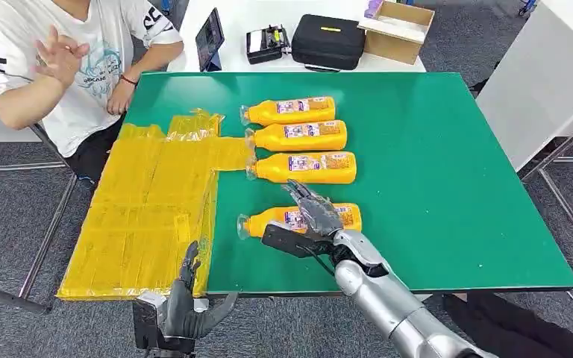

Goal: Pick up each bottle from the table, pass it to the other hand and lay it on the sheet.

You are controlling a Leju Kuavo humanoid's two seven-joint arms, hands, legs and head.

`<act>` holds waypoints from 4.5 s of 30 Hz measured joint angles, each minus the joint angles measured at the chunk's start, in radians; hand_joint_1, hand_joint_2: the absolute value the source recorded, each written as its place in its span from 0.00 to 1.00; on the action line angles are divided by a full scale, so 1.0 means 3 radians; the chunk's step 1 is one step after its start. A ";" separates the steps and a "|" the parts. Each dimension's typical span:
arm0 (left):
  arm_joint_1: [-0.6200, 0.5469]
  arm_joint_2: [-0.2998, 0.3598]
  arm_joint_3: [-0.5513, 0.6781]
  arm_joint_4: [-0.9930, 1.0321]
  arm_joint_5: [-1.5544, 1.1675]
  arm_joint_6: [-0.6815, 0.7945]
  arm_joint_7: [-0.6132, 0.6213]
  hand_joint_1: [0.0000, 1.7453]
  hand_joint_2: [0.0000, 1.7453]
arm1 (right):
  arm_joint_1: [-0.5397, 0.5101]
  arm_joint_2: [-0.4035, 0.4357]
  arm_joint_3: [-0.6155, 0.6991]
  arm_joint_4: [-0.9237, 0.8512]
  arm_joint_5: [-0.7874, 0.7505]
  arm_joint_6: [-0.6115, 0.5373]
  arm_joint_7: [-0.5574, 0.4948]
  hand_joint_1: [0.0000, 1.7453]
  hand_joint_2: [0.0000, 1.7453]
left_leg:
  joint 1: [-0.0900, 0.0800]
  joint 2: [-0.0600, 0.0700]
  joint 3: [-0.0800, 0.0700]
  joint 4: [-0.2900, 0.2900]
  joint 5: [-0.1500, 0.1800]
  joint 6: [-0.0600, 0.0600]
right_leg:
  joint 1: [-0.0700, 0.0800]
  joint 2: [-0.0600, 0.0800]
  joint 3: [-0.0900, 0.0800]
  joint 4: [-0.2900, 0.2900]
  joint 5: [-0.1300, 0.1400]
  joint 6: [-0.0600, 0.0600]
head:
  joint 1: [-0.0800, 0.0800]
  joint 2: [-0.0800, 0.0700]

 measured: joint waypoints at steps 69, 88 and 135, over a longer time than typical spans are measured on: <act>-0.0167 -0.0017 0.0081 0.0312 0.0005 -0.0003 0.0013 0.00 1.00 | -0.0240 -0.0472 0.0479 0.0376 -0.0255 0.0124 -0.0055 1.00 1.00 | -0.0002 0.0000 0.0016 0.0001 0.0000 0.0001 | -0.0003 0.0000 0.0014 -0.0001 0.0002 0.0003 | 0.0000 0.0000; -0.0060 -0.0001 0.0029 0.0120 0.0333 0.0041 -0.0099 0.00 1.00 | 0.0812 0.0216 -0.0797 -0.1131 -0.1090 -0.1338 -0.1387 1.00 1.00 | -0.0004 -0.0002 0.0002 0.0001 0.0001 0.0003 | -0.0007 -0.0002 0.0002 -0.0001 0.0001 0.0005 | 0.0000 0.0000; -0.0248 0.0502 -0.0614 -0.0272 0.1287 -0.1411 0.0175 0.00 1.00 | 0.1098 0.1106 -0.0385 0.0050 -0.1484 -0.1389 -0.2099 1.00 1.00 | -0.0003 -0.0001 0.0001 0.0000 0.0000 0.0001 | -0.0005 -0.0001 0.0001 0.0000 0.0000 0.0004 | 0.0000 0.0000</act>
